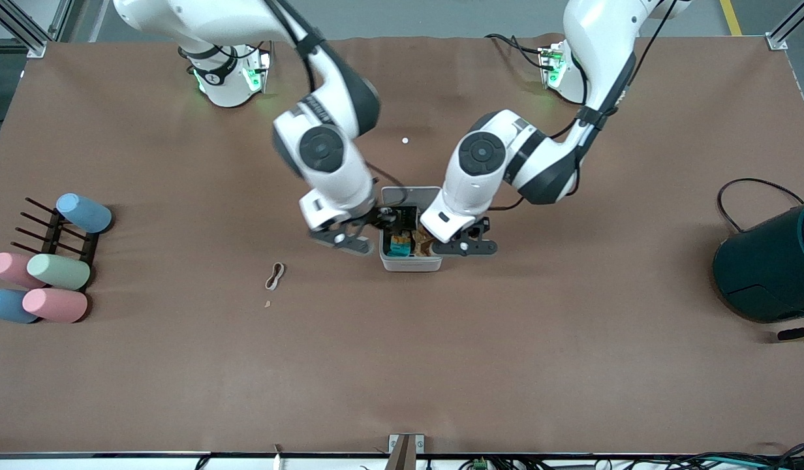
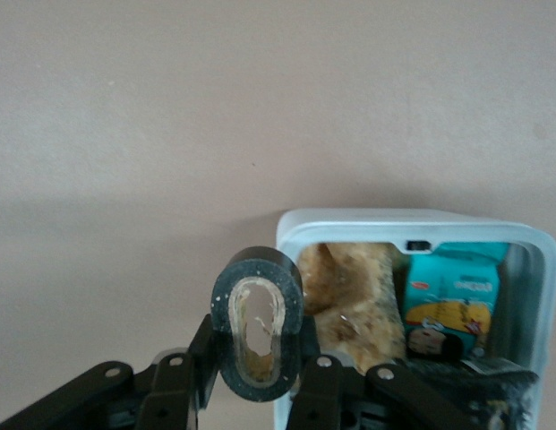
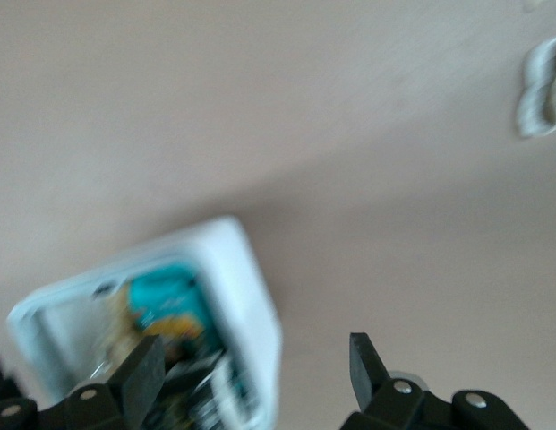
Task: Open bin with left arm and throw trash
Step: 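Release the tape with the left gripper while the right gripper withdraws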
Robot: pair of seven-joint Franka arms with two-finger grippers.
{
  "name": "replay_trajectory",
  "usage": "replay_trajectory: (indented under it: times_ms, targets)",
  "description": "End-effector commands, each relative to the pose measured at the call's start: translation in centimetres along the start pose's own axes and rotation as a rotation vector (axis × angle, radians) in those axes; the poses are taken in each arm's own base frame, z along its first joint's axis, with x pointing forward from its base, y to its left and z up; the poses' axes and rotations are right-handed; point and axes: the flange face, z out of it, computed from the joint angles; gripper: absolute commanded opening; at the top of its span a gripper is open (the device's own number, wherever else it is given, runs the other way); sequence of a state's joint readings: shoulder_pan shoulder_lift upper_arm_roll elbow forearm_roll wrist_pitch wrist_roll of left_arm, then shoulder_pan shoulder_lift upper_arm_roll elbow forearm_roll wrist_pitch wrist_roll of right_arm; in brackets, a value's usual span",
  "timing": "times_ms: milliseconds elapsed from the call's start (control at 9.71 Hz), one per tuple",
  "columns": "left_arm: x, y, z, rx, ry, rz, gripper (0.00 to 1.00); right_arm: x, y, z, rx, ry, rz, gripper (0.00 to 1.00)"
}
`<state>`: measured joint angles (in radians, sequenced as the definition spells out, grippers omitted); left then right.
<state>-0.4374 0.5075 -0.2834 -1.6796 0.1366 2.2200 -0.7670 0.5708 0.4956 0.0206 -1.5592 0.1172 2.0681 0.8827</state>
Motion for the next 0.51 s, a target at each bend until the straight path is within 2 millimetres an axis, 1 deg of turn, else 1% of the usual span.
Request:
replay_trajectory:
  times_ms: [0, 103, 206, 309, 412]
  targets:
    - [-1.5, 1.5, -0.4, 0.02, 0.003, -0.035, 0.02, 5.0, 6.6, 0.6, -0.036, -0.01, -0.013, 0.92]
    - [-2.3, 2.4, -0.1, 0.023, 0.001, -0.041, 0.02, 7.6, 9.9, 1.4, -0.043, -0.014, -0.01, 0.92]
    - [-2.6, 2.7, 0.4, 0.03, -0.004, -0.038, 0.05, 8.8, 12.2, 3.0, -0.039, -0.008, -0.023, 0.92]
    - [-2.7, 2.6, 1.1, 0.036, -0.012, -0.045, 0.13, 9.2, 13.6, 4.8, -0.025, 0.014, -0.012, 0.92]
    - [-3.1, 2.7, 1.3, 0.041, -0.018, -0.06, 0.15, 9.0, 14.1, 6.1, -0.005, 0.043, -0.011, 0.92]
